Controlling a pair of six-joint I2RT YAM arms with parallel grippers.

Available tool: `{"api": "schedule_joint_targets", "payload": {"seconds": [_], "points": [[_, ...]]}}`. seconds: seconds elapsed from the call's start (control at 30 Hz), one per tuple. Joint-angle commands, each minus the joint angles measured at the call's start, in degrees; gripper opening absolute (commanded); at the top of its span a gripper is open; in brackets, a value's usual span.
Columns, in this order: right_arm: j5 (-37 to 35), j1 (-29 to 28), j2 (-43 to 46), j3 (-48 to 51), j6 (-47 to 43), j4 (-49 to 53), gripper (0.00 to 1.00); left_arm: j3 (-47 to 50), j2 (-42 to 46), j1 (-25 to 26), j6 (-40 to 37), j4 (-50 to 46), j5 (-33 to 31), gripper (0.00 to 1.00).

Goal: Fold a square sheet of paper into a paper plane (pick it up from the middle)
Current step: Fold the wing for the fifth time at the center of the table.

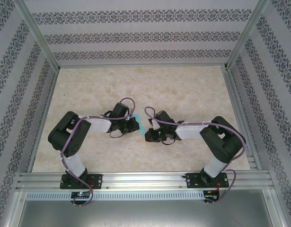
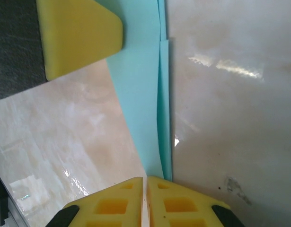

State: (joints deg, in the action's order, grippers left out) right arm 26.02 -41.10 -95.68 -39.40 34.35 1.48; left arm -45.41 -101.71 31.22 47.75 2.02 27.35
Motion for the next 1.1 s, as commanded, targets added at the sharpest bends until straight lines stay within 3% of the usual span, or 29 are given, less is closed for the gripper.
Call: {"api": "schedule_joint_targets", "payload": {"seconds": [0.0,0.3,0.6,1.07], "points": [[0.3,0.1,0.6,3.8,-0.8,9.1,0.12,0.3,-2.4,-0.1,-1.5,-4.0,-5.7,0.07],[0.1,0.1,3.9,6.7,-0.9,9.2,0.12,0.1,-2.2,-0.1,-1.6,-3.6,-5.2,0.07],[-2.4,0.0,11.9,1.0,-2.0,9.6,0.14,0.2,-2.3,-0.1,-1.8,-2.7,-3.8,0.07],[-2.1,-1.4,-5.1,-9.6,0.0,3.5,0.13,-0.1,-2.2,-0.1,-1.8,-2.5,-2.5,0.07]]}}
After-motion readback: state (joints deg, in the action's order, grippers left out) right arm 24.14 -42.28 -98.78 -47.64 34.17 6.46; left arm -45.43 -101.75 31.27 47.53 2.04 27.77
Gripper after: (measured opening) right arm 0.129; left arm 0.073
